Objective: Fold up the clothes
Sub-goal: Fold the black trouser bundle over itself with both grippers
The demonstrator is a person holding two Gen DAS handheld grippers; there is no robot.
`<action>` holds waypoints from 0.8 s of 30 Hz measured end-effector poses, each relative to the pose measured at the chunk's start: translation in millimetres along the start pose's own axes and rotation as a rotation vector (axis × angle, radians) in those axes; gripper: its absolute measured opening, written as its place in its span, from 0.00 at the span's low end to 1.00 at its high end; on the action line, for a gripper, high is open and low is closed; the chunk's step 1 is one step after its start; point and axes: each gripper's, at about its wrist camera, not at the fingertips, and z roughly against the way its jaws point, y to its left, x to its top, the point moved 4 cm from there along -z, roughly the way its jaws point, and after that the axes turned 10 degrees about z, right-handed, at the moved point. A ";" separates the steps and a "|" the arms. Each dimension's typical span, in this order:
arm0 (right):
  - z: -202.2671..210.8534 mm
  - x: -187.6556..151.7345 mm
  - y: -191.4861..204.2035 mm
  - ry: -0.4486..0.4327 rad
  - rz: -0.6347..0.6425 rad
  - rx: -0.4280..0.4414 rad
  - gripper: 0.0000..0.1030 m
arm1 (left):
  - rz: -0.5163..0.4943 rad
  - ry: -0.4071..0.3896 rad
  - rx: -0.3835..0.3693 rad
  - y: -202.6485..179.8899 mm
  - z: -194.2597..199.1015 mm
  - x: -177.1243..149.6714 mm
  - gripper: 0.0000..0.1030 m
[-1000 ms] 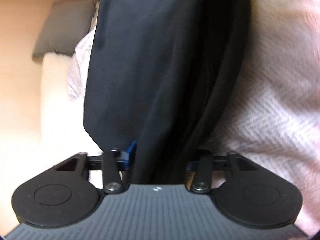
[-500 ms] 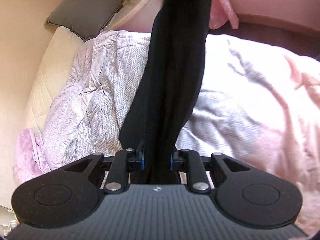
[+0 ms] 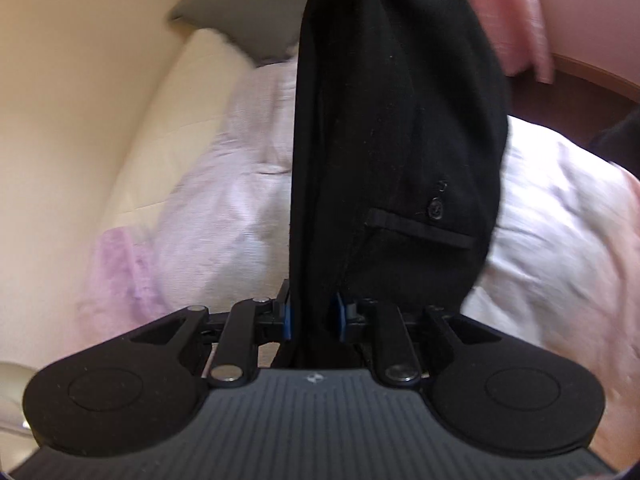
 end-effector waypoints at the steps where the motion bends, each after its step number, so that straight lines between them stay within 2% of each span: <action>1: -4.5 -5.3 -21.8 -0.021 0.012 -0.009 0.09 | 0.012 0.006 0.028 16.2 -8.3 13.1 0.18; 7: -47.8 -34.9 -166.5 -0.137 0.098 -0.124 0.09 | 0.108 0.036 0.220 107.1 -77.0 92.9 0.17; 9: -64.9 -45.4 -208.2 -0.176 0.116 -0.176 0.10 | 0.139 0.051 0.265 117.9 -108.6 109.0 0.17; 11: -92.7 -61.3 -229.5 -0.207 0.120 -0.199 0.10 | 0.152 0.077 0.285 112.5 -143.0 116.2 0.17; 14: -148.6 -92.0 -237.2 -0.234 0.116 -0.204 0.10 | 0.156 0.149 0.257 66.2 -217.5 106.2 0.19; 18: -239.2 -136.7 -187.4 -0.150 0.098 -0.038 0.11 | 0.138 0.278 0.099 -15.4 -309.4 71.7 0.28; 19: -261.9 -148.0 -173.9 -0.126 0.093 0.007 0.11 | 0.118 0.287 0.073 -32.6 -319.9 66.3 0.29; 21: -307.0 -170.5 -146.7 -0.079 0.084 0.096 0.12 | 0.102 0.267 0.097 -51.0 -323.5 60.2 0.28; 24: -307.1 -185.7 -136.1 -0.083 0.027 0.100 0.14 | 0.157 0.246 0.103 -47.9 -311.3 55.0 0.28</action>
